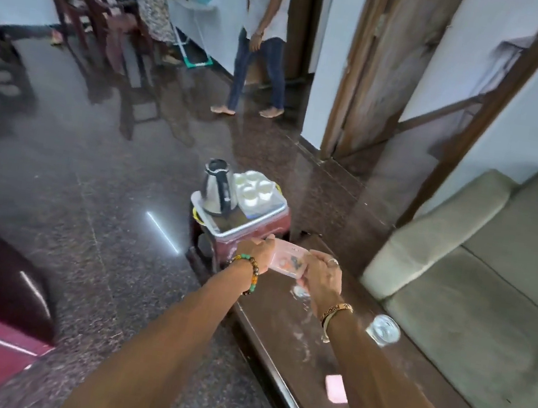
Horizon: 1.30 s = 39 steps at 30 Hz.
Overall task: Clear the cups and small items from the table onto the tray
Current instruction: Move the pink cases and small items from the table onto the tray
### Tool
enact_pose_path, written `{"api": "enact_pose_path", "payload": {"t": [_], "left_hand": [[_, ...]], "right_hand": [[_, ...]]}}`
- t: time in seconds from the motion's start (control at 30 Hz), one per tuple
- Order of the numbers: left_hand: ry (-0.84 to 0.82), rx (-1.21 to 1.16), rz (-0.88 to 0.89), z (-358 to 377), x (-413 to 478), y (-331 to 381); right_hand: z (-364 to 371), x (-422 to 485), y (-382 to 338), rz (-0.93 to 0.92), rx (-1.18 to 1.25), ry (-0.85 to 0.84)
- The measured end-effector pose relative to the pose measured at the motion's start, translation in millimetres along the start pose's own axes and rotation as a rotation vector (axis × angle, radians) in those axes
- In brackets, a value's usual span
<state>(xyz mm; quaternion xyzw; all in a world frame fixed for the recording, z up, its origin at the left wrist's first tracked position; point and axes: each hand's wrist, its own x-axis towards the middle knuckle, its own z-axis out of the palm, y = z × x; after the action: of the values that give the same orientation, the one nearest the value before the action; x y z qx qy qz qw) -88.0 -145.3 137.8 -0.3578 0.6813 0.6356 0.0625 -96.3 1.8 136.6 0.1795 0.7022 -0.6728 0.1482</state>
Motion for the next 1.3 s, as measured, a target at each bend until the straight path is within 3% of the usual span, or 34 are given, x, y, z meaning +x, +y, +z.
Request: {"api": "enact_pose_path", "payload": {"t": [0.17, 0.4, 0.63, 0.9, 1.3], "left_hand": [[0.111, -0.076, 0.009, -69, 40, 13], [0.211, -0.244, -0.134, -121, 110, -1], [0.19, -0.278, -0.241, -154, 173, 34], [0.08, -0.33, -0.302, -153, 239, 73], [-0.257, -0.168, -0.281, -145, 330, 152]], "right_hand": [[80, 19, -18, 0.027, 0.053, -0.117], [166, 74, -4, 0.103, 0.031, -0.262], [219, 134, -34, 0.064, -0.012, -0.296], [244, 187, -63, 0.046, 0.012, -0.223], [275, 239, -96, 0.05, 0.201, 0.097]]}}
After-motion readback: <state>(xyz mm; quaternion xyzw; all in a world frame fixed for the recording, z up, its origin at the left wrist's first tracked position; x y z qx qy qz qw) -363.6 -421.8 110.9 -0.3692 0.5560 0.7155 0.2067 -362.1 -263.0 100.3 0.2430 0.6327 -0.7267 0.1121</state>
